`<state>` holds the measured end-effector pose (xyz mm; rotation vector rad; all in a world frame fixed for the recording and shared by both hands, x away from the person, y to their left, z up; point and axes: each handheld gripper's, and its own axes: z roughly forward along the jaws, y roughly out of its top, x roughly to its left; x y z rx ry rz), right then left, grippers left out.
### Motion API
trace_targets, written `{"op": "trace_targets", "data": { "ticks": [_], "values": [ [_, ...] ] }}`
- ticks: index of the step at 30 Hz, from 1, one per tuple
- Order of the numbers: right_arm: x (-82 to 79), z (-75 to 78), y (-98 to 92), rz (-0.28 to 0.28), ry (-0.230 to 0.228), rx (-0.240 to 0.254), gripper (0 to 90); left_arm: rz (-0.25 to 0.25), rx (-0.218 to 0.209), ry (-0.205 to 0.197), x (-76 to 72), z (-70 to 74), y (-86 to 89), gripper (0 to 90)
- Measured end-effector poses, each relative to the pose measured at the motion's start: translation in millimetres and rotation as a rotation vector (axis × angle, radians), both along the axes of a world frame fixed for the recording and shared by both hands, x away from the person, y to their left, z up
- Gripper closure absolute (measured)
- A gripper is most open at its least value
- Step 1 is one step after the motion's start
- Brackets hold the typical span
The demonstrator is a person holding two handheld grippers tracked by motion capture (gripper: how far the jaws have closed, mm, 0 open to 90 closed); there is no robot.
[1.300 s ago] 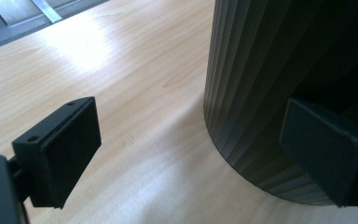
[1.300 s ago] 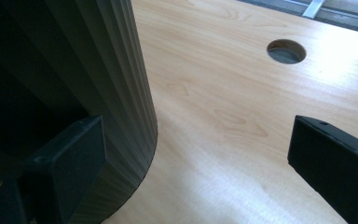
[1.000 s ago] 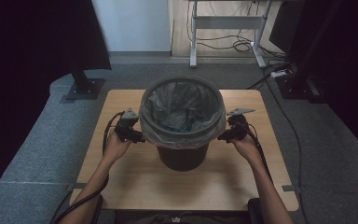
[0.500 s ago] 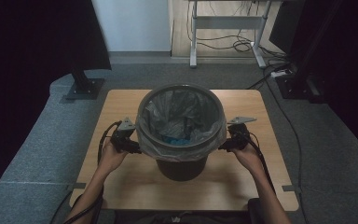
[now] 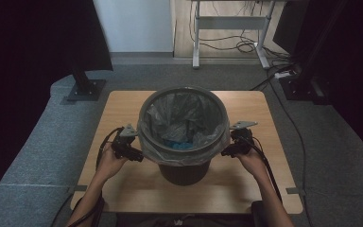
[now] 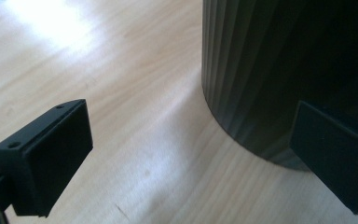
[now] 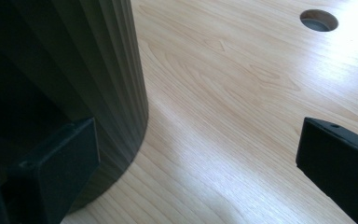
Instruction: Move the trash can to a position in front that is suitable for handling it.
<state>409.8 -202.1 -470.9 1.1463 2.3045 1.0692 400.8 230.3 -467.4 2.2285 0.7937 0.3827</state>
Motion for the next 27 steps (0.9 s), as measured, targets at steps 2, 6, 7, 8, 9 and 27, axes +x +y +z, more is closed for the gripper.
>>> {"op": "trace_targets", "data": {
  "ticks": [2,6,7,8,9,27],
  "values": [
    [-4.1,0.1,-4.5,-0.011,-0.008,0.02,0.0,0.01,-0.002,0.007,-2.3,-2.6,4.9,0.0],
    [-9.1,-1.3,-10.3,-0.025,-0.011,0.028,0.0,0.045,-0.022,0.022,-5.6,-6.6,17.6,0.0],
    [-10.9,-2.1,-12.6,-0.028,-0.011,0.025,0.0,0.055,-0.032,0.03,-6.1,-7.8,20.8,0.0],
    [-12.7,-3.2,-14.9,-0.032,-0.012,0.021,0.0,0.064,-0.044,0.038,-6.6,-9.2,24.1,0.0],
    [-14.6,-4.4,-17.0,-0.04,-0.005,0.02,0.0,0.069,-0.052,0.047,-7.2,-10.5,27.6,0.0],
    [-40.7,-49.8,-60.0,-0.143,0.058,-0.039,0.0,0.147,-0.002,0.131,-12.2,-56.3,54.7,0.0]
  ]
}}
